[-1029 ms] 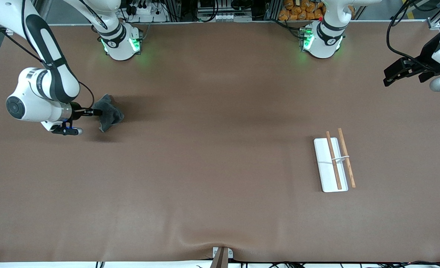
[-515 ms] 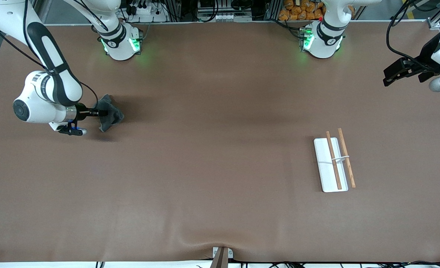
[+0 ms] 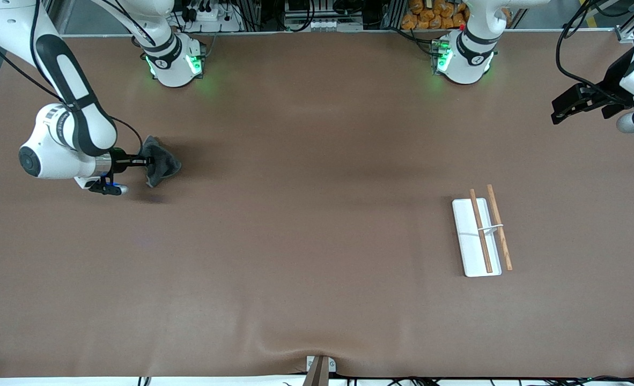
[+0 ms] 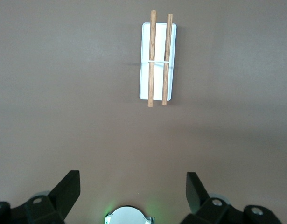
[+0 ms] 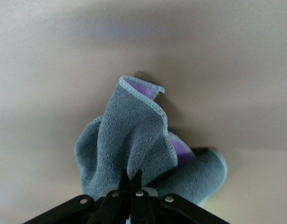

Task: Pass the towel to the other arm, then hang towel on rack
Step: 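Close the right gripper on the grey towel, then lift the towel with the right gripper while the left gripper reaches over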

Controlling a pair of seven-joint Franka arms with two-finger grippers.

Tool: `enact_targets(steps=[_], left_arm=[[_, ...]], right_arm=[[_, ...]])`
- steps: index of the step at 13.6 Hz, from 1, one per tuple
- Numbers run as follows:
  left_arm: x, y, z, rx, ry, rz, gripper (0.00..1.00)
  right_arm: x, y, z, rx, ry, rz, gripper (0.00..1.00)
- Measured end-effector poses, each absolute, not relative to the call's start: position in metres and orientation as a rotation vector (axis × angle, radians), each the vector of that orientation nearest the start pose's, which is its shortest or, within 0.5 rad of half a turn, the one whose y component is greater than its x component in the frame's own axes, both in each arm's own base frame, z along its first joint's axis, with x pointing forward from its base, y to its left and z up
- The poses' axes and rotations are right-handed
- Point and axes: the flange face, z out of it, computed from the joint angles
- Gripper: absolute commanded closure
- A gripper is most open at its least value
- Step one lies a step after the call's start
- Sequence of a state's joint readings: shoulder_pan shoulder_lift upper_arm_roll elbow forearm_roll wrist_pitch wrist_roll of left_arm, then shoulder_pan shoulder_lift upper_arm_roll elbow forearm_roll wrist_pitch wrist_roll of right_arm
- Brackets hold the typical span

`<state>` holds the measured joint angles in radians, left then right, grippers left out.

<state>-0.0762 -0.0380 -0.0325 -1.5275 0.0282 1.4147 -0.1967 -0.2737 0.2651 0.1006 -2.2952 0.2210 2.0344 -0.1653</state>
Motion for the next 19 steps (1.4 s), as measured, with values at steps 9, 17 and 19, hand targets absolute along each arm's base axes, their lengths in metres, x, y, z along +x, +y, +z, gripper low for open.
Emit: enact_targets(steps=[9,17,19], left_arm=[[0.523,-0.054,0.651,-3.096,-0.142,0.113,0.00],[0.524,-0.053,0.650,-3.095,-0.145,0.113,0.00],[0.524,-0.053,0.649,-3.096,-0.145,0.112,0.00]], right_arm=[[0.522,0.042,0.335,-2.832,0.321,0.809,1.00],[0.536,0.186,0.423,-2.809,0.768,0.753,1.00],[0.538,0.219,0.447,-2.754,0.911,0.714,1.00]])
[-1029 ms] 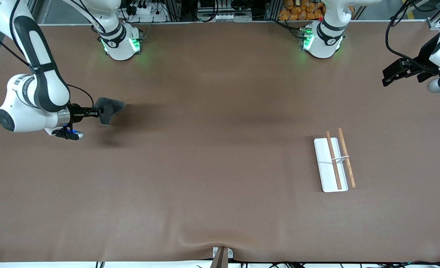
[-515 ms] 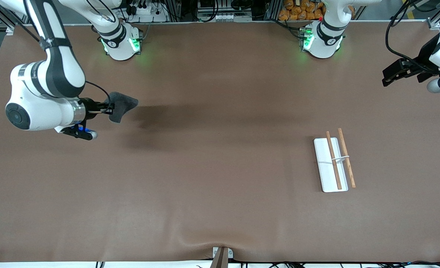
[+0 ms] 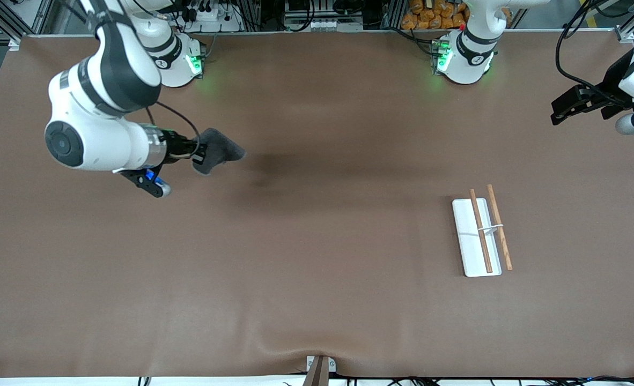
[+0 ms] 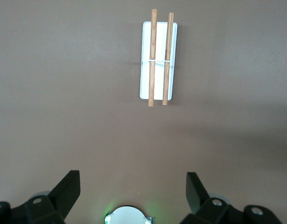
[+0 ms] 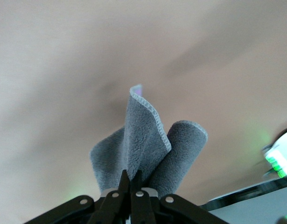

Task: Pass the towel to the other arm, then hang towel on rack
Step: 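Lift the towel with the right gripper while the left gripper reaches over, then bring the towel toward the left gripper and grasp it with the left gripper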

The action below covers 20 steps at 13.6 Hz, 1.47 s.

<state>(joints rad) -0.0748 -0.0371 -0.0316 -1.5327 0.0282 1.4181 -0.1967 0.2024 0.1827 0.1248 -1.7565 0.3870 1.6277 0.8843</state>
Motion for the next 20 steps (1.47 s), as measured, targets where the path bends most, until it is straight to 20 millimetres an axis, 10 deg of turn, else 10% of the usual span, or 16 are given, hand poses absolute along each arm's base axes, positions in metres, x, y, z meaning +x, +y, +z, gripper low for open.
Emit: enact_targets(steps=[12,20], left_arm=[[0.548,-0.124,0.608,-3.168,-0.120,0.127,0.00],[0.557,-0.255,0.551,-3.230,-0.519,0.181,0.00]], right_arm=[[0.533,0.354,0.547,-2.350,1.535,0.662,1.00],[0.572,0.428,0.537,-1.976,1.790,0.606,1.00]])
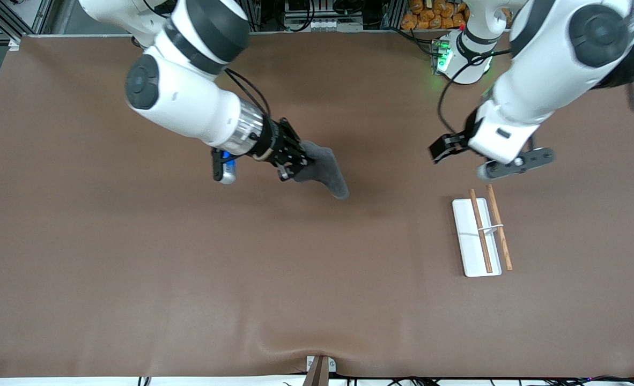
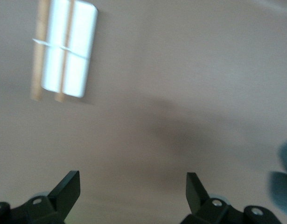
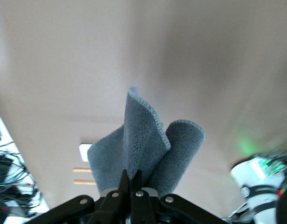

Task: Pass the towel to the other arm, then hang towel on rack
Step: 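Bring the towel toward the left gripper and grasp it with the left gripper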

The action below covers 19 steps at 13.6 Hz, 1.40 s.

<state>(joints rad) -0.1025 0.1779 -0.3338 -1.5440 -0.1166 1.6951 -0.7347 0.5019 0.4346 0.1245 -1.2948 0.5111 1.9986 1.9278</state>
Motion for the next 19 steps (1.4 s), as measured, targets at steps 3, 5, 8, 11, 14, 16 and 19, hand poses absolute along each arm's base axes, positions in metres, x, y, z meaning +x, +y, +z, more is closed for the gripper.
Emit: enact_targets(steps=[3,5,8,11,14,16,19], left_arm=[[0.577,-0.263,0.507,-3.301,-0.647,0.372,0.00],[0.592,-0.260,0.477,-3.310,-0.708,0.444,0.00],[0.615,-0.254,0.458,-3.376,-0.858,0.545,0.00],[0.638,-0.246,0.450,-3.448,-1.046,0.637,0.08],[0.653,-0.246,0.434,-3.483,-1.199,0.701,0.25],[0.658,-0.249,0.422,-3.487,-1.286,0.775,0.29],[0.660,-0.255,0.410,-3.470,-1.362,0.848,0.34]], right_arm=[[0.571,0.443,0.533,-1.918,1.816,0.602,1.00],[0.570,0.450,0.530,-1.892,1.828,0.601,1.00],[0.569,0.463,0.522,-1.837,1.847,0.595,1.00],[0.568,0.473,0.517,-1.813,1.851,0.594,1.00],[0.571,0.474,0.516,-1.796,1.857,0.592,1.00],[0.572,0.475,0.517,-1.774,1.863,0.589,1.00],[0.574,0.481,0.516,-1.720,1.863,0.574,1.00]])
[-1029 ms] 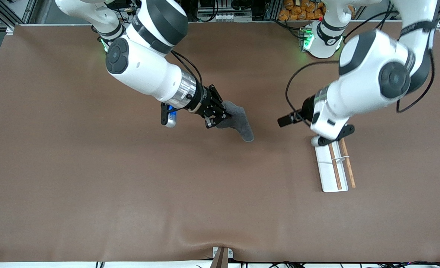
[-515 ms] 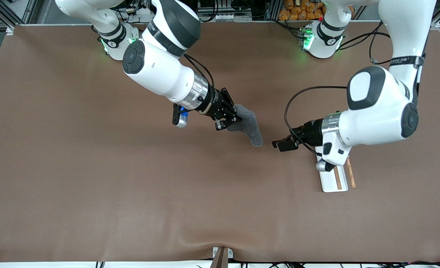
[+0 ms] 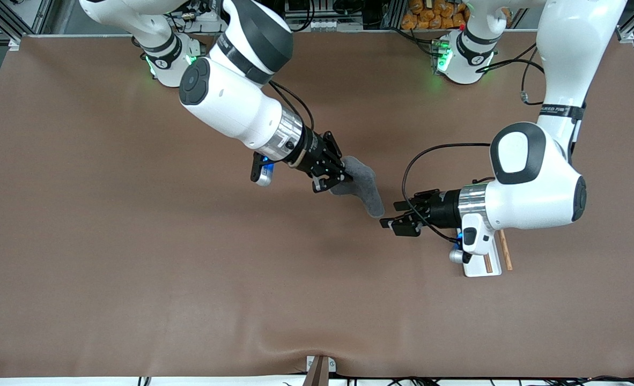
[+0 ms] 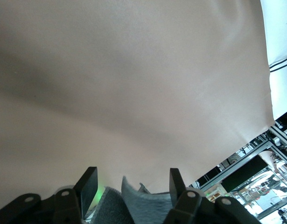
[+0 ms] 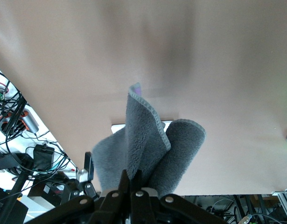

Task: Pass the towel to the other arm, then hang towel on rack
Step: 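Bring the towel toward the left gripper and grasp it with the left gripper, then open the right gripper while the left gripper pulls the towel away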

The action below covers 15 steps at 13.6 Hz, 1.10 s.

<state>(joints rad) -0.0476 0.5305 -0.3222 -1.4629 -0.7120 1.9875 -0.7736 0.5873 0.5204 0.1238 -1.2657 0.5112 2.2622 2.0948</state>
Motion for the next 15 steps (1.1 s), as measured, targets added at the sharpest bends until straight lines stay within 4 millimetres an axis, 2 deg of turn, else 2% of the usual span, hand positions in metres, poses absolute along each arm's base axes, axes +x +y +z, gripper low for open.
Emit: enact_targets(steps=[3,9,12,15], left_arm=[[0.660,-0.260,0.409,2.189,0.920,-0.579,0.39],[0.661,-0.260,0.407,2.176,0.941,-0.592,0.50],[0.661,-0.260,0.400,2.164,0.980,-0.620,0.51],[0.659,-0.269,0.403,2.155,0.995,-0.638,0.56]], right_arm=[[0.574,0.486,0.511,-1.716,1.861,0.574,1.00],[0.575,0.487,0.514,-1.714,1.857,0.574,1.00],[0.575,0.487,0.514,-1.714,1.857,0.574,1.00],[0.575,0.487,0.514,-1.713,1.857,0.574,1.00]])
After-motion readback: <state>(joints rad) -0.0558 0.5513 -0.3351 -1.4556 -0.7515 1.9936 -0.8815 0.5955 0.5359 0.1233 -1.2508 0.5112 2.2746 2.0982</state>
